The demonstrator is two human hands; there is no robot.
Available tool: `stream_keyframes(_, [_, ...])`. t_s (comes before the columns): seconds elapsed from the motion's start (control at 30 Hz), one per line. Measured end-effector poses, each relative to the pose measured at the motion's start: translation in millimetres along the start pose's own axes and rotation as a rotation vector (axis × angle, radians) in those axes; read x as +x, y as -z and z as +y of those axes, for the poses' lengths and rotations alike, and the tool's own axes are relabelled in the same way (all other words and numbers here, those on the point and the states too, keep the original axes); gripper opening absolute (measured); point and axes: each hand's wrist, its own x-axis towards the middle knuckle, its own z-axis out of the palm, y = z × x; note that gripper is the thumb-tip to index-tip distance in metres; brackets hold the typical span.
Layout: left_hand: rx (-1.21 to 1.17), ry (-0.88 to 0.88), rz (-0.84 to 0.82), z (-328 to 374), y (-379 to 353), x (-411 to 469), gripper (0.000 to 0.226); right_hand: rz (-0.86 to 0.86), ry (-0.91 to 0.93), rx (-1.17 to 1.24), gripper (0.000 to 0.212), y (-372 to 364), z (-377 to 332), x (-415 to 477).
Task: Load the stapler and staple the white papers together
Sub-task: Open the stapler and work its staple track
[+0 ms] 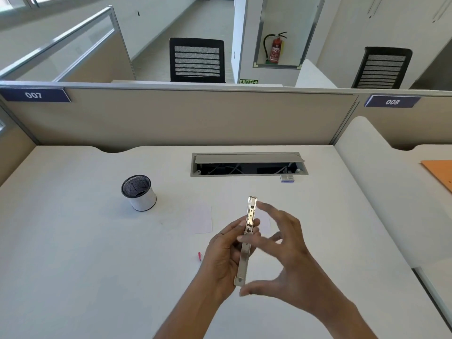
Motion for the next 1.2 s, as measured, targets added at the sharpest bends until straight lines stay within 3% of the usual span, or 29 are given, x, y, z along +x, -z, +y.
stream_keyframes(0.13, [-0.032,0.035,0.002,0,-2,-1,0.022,0.017,0.096,-0.060,0.053,-2,0,-1])
stream_keyframes(0.37, [0.010,0.018,0.032,-1,0,2,0.024,-0.001,0.184,-0.157,0.046,-6,4,-3])
stream_keyframes(0.53, [0.063,0.008,0.038,-1,4,5,0.029,0.193,0.173,0.091,0.027,-7,-4,-1])
stream_keyframes(0.63, [0.058,-0.027,0.031,-1,3,3,0.026,0.340,0.060,0.275,0.018,-2,-7,4])
stream_keyframes(0.77, [0.014,-0.035,0.025,-8,0,-2,0.025,0.439,-0.322,0.647,0.010,6,-4,19])
stream_keyframes(0.83, [0.026,-0.036,0.019,-12,-1,-4,0.024,0.479,-0.452,0.694,0.012,7,1,26])
stream_keyframes(1.0, [0.059,-0.068,0.002,-20,-3,-8,0.022,0.510,-0.601,0.753,0.013,1,14,32])
stream_keyframes(1.2, [0.193,-0.146,-0.013,-26,-3,-11,0.031,0.473,-0.706,1.011,0.023,-5,17,33])
